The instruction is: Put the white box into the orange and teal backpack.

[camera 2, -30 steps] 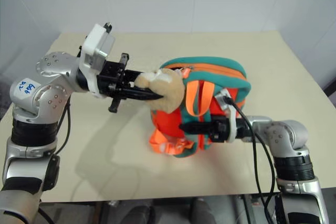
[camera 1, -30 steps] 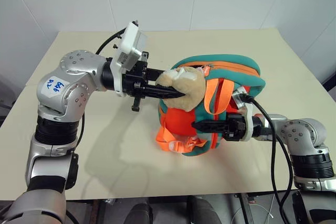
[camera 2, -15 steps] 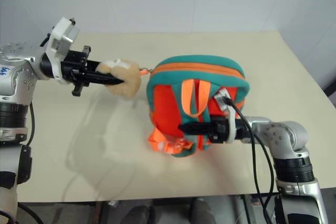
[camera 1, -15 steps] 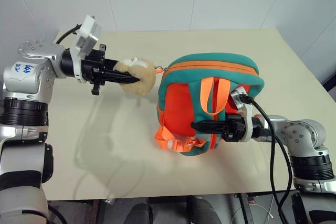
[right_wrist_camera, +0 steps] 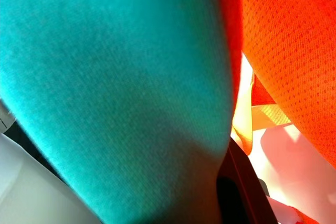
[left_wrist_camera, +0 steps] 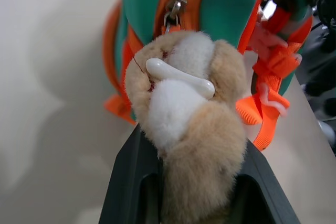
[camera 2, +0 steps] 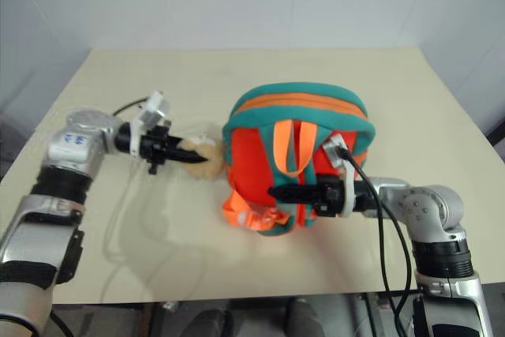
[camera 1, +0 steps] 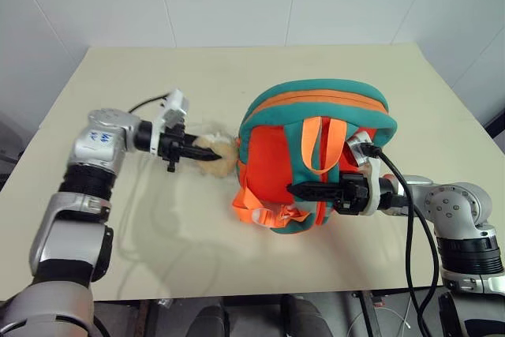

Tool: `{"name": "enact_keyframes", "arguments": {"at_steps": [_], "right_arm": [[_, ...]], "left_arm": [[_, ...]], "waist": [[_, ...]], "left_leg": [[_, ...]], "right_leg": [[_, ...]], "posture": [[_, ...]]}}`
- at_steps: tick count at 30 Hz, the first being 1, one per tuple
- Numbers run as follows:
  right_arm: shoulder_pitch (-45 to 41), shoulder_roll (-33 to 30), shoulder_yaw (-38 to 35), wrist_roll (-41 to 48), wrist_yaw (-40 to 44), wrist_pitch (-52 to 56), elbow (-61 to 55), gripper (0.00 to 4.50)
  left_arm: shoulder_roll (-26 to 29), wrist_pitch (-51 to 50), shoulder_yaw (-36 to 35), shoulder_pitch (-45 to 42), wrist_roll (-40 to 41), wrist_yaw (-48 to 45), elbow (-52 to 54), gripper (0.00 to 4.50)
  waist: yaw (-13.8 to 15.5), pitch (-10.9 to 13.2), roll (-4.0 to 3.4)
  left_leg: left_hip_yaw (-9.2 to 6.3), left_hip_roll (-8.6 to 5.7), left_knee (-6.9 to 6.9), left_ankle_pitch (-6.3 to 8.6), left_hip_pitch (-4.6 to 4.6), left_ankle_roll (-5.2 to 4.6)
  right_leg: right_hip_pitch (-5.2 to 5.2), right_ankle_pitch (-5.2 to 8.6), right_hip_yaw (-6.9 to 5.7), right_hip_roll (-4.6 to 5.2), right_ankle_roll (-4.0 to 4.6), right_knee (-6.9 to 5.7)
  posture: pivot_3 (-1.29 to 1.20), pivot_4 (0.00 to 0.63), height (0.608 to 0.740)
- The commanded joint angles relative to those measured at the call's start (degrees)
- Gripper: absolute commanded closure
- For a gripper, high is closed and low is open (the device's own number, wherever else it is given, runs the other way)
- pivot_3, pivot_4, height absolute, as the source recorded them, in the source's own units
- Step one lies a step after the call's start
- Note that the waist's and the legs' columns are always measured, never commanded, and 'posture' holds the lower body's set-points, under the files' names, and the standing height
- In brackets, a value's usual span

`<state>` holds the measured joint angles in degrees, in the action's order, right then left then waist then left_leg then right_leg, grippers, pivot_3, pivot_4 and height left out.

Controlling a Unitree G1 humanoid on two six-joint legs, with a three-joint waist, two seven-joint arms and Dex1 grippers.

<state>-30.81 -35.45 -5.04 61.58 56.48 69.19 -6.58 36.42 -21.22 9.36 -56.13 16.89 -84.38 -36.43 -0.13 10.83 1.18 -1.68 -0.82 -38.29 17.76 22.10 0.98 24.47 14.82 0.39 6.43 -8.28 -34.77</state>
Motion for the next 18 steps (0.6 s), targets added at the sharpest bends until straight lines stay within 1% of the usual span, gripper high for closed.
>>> {"name": "enact_keyframes", "arguments": {"at_steps": [1,3,6,8,12,14,15,16,18], "right_arm": [[0.28,0.14,-1.29,1.6,-0.44,0.35,-1.73,3.95],[0.35,0.31,-1.28,1.78,-0.71,0.3,-1.83,3.95],[0.26,0.44,-1.15,2.05,-1.05,0.38,-1.92,3.95],[-0.05,-0.18,-0.2,0.27,-1.28,-0.52,-1.96,3.95],[-1.56,-1.42,-0.28,-0.09,-0.06,-0.49,-1.42,3.95],[-2.27,-2.72,-0.9,-0.17,0.87,-0.62,-1.44,3.23],[-2.55,-2.86,-2.12,0.3,1.59,-1.72,-1.69,2.97],[-3.2,-3.05,-3.76,1.79,1.62,-1.56,-1.52,2.57],[-3.31,-4.15,-5.44,2.29,2.22,-2.13,-1.65,1.93]], "left_arm": [[-0.16,-2.43,3.03,2.88,-2.61,-0.76,3.68,3.76],[-0.28,-2.48,3.58,4.88,-3.31,-0.16,4.8,3.76],[-0.92,0.99,2.41,7.02,-5.16,4.13,3.48,3.76],[-1.08,2.14,1.06,7.51,-4.91,5.67,3.76,3.76],[1.4,2.91,-0.07,9.06,-4.25,4.79,8.61,3.76],[3.0,3.18,-1.08,10.35,-3.51,4.67,11.8,3.07],[3.9,4.18,-1.82,11.21,-2.99,4.4,13.74,2.82],[4.87,5.64,-2.92,12.26,-2.58,4.66,15.6,2.44],[7.03,7.38,-4.39,14.85,-2.08,4.51,19.23,1.84]], "waist": [[0.01,-0.01,0.01],[0.03,-0.02,0.01],[0.11,-0.03,0.02],[0.25,-0.09,0.12],[0.08,-0.11,0.15],[0.04,-0.11,0.15],[-0.03,-0.11,0.15],[-0.09,-0.11,0.15],[-0.26,-0.1,0.15]], "left_leg": [[0.0,0.0,0.0,0.0,0.0,0.0],[0.0,-0.01,0.0,0.0,0.0,0.0],[0.0,-0.02,0.0,0.0,-0.02,-0.01],[-0.03,-0.02,-0.03,0.0,-0.01,-0.01],[-0.02,-0.04,-0.07,0.0,-0.02,-0.01],[-0.02,-0.03,-0.06,-0.01,-0.03,-0.01],[-0.02,-0.02,-0.03,-0.01,-0.02,-0.01],[-0.01,-0.02,-0.02,-0.01,-0.03,-0.01],[0.04,0.02,0.05,0.0,-0.02,-0.01]], "right_leg": [[0.0,0.0,0.0,0.01,0.0,0.0],[-0.01,0.0,0.0,0.02,0.0,0.0],[-0.02,0.0,0.0,0.05,0.0,-0.01],[-0.02,0.0,-0.02,0.05,0.0,-0.02],[-0.04,-0.02,-0.01,0.08,0.0,-0.06],[-0.04,-0.02,-0.01,0.08,0.01,-0.06],[-0.02,-0.02,-0.01,0.08,0.01,-0.05],[-0.02,-0.02,-0.01,0.08,0.01,-0.04],[0.05,-0.02,0.01,0.06,0.01,0.0]], "posture": [[0.0,0.15,0.74],[0.0,0.15,0.74],[0.0,0.15,0.74],[0.0,0.15,0.74],[0.0,0.15,0.74],[0.0,0.15,0.74],[0.0,0.15,0.74],[0.0,0.15,0.74],[0.0,0.15,0.74]]}}
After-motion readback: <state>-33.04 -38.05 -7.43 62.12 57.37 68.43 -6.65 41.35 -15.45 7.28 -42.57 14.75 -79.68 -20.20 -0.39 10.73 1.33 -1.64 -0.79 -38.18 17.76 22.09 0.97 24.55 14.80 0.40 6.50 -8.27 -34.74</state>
